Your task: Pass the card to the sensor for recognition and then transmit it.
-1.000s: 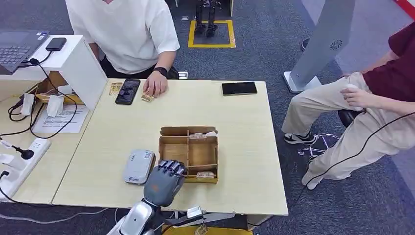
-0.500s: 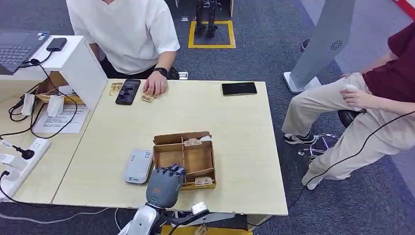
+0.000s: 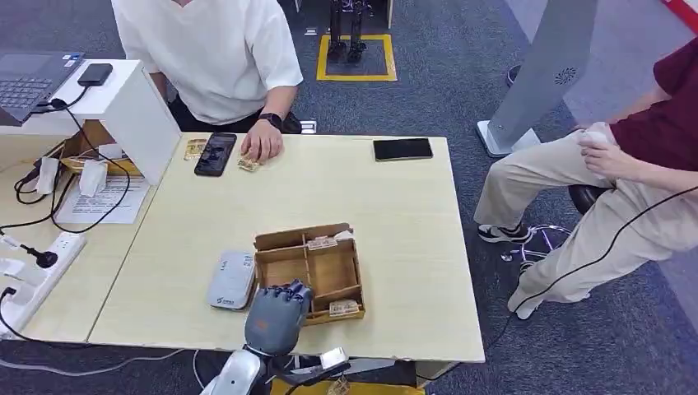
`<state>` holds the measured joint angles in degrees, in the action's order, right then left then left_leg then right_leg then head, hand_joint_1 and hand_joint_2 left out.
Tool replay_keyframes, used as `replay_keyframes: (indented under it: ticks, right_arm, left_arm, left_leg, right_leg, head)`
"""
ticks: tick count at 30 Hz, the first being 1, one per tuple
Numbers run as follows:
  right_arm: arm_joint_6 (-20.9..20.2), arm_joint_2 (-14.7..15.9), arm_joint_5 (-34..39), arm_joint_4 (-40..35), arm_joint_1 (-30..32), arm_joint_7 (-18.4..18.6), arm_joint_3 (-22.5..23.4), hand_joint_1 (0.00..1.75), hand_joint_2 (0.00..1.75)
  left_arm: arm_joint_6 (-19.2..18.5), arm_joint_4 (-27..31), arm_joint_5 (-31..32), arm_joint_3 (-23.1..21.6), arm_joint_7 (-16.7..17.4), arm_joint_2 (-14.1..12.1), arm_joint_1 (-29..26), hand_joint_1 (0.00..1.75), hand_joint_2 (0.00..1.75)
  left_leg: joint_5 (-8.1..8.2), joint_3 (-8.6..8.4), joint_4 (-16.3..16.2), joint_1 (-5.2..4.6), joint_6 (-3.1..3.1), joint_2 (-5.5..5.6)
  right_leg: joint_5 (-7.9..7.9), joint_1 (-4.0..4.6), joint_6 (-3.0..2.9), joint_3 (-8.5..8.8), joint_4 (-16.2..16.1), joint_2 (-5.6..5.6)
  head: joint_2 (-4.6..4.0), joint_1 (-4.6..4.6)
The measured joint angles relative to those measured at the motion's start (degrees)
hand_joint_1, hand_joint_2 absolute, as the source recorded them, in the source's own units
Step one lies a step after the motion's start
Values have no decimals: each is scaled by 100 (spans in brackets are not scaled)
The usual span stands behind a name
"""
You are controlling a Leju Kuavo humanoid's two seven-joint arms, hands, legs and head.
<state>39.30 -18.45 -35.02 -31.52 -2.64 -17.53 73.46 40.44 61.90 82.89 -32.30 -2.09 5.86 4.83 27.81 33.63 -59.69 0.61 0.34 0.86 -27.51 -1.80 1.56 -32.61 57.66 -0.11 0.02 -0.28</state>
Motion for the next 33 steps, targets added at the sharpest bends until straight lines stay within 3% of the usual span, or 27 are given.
replay_keyframes:
  ticks: [2, 6, 11, 16, 18, 28, 29, 30, 31, 33]
  right_arm:
    - [-7, 0, 24, 0, -1, 0, 0, 0, 175]
    - [9, 0, 81, 6, -4, -2, 2, 0, 175]
    - [11, 2, 96, 11, -6, -20, 2, 0, 175]
    - [13, 2, 136, 35, -15, -109, 11, 0, 175]
    - [18, 2, 123, 44, -16, -151, 46, 0, 175]
    - [18, 2, 103, 127, -67, -313, 227, 0, 175]
    - [15, 2, 107, 138, -75, -315, 240, 0, 175]
    - [15, 2, 109, 144, -80, -315, 249, 0, 175]
    - [18, 2, 114, 149, -84, -317, 258, 0, 175]
    - [17, 2, 129, 157, -95, -328, 269, 0, 175]
  left_arm:
    - [0, 168, -179, 56, -255, 31, -129, 175, 175]
    - [-2, 599, -636, 500, -1257, 304, -425, 175, 175]
    - [-2, 881, -761, 918, -1494, 496, -556, 175, 175]
    - [-4, 1102, -1514, 1557, -3055, 898, -697, 175, 175]
    - [-4, 1126, -1787, 1799, -3373, 947, -746, 175, 175]
    - [-7, 1148, -2221, 2124, -3620, 990, -809, 175, 175]
    - [-7, 1148, -2226, 2138, -3624, 992, -811, 157, 175]
    - [-7, 1148, -2226, 2149, -3631, 992, -813, 54, 175]
    - [-7, 1148, -2232, 2157, -3631, 995, -815, 0, 175]
    - [-7, 1148, -2252, 2175, -3629, 995, -818, 0, 175]
  left_leg:
    - [0, 1, 0, 0, 1, 0]
    - [0, 6, 0, 0, 1, 1]
    - [1, 5, 0, 0, 1, 1]
    - [0, 3, 0, 1, 1, 1]
    - [1, 0, 0, 0, 1, -1]
    - [1, 3, 0, 0, 1, 0]
    - [1, 3, 0, 0, 1, 0]
    - [1, 3, 0, 0, 1, 0]
    - [1, 3, 0, 0, 1, 0]
    - [1, 3, 0, 0, 1, 0]
  right_leg:
    - [-1, 0, 0, -1, 0, 0]
    - [-1, 0, 0, -5, 0, -1]
    - [0, 0, 1, -4, 0, -3]
    - [0, 1, 0, -3, 0, -3]
    - [0, 0, 0, -3, 0, 1]
    - [0, 0, 0, -3, 0, -2]
    - [0, 0, 1, -3, 0, -2]
    - [0, 0, 1, -3, 0, -2]
    - [0, 0, 1, -3, 0, -2]
    - [0, 0, 1, -3, 0, -2]
  head:
    - [0, 0]
    - [0, 0]
    - [0, 0]
    - [0, 9]
    - [0, -2]
    - [0, -4]
    - [0, -4]
    - [0, -4]
    - [-2, -4]
    - [0, -2]
